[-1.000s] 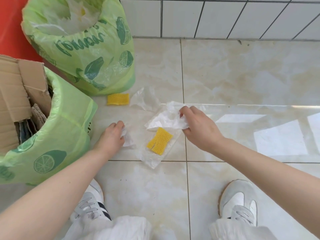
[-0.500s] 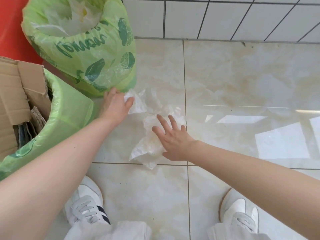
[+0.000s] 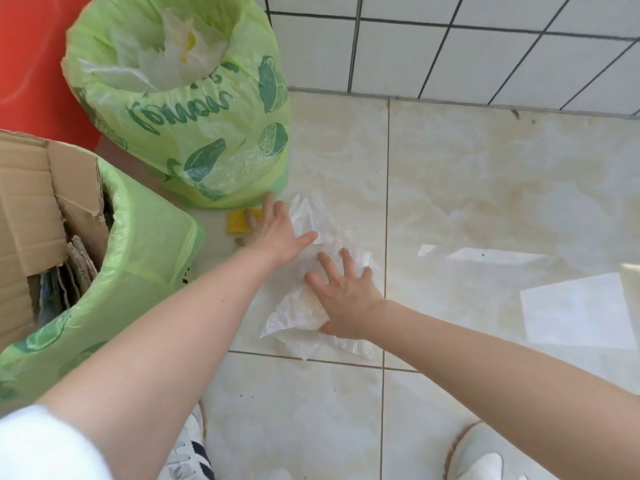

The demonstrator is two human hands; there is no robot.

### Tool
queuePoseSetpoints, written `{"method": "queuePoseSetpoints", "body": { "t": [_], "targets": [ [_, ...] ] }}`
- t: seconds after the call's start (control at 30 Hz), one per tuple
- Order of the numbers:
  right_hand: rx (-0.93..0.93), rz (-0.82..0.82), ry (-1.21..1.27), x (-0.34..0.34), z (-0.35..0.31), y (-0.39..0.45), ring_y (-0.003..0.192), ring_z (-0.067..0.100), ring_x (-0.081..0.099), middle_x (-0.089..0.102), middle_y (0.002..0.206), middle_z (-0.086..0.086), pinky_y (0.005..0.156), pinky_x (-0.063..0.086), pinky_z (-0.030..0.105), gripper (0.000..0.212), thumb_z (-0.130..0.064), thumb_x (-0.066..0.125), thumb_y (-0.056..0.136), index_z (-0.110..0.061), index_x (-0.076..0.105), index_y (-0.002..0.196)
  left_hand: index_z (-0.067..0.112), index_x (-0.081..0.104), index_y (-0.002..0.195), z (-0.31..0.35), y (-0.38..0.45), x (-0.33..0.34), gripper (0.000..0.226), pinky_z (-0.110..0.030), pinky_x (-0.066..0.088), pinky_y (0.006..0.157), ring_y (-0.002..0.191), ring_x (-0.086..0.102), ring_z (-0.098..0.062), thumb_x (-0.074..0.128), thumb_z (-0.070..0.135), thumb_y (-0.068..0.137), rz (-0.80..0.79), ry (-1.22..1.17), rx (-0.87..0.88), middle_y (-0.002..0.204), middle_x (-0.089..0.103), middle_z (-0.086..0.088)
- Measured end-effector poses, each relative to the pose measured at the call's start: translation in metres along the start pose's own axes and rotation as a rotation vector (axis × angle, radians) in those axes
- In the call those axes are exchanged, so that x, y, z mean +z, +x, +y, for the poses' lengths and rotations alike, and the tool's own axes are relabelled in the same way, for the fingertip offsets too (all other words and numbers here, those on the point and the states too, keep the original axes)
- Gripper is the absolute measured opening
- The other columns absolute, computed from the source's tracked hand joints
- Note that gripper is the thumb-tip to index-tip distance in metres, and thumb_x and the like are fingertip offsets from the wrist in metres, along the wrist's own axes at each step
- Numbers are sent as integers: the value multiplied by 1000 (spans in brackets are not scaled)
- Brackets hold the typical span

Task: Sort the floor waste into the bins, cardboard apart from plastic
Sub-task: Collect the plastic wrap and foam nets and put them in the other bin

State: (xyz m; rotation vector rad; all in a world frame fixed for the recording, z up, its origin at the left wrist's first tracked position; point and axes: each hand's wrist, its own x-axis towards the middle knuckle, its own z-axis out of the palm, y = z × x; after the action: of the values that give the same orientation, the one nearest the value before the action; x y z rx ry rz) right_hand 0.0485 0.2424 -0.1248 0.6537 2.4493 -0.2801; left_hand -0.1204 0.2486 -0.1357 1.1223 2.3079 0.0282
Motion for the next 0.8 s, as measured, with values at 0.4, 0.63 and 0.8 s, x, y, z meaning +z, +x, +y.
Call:
{"method": "queuePoseSetpoints", "body": {
  "t": [0.4,0.63,0.8],
  "targets": [
    [-24,165,-108,11,-5,0,95,36,51,52,103,11,59,39,39,54,-28,81,51,-12,54,95,9,49,117,14,-5,17,56,-44,43,87,118,36,-32,59,52,82,236,162,136,123,46,-4],
    [-58,267,-131,22,6,-4,70,28,52,52,75,8,49,24,29,61,-7,75,23,-12,55,80,2,57,91,25,-1,15,14,-38,37,78,99,56,-35,52,15,89,229,60,277,102,60,-18],
    [-54,315,-101,29,15,-6,62,24,49,51,71,5,44,26,27,58,-1,58,24,-12,55,80,-2,53,74,19,-8,20,7,-34,33,70,83,53,-35,59,-6,76,231,-114,406,87,53,-20]
  ]
}}
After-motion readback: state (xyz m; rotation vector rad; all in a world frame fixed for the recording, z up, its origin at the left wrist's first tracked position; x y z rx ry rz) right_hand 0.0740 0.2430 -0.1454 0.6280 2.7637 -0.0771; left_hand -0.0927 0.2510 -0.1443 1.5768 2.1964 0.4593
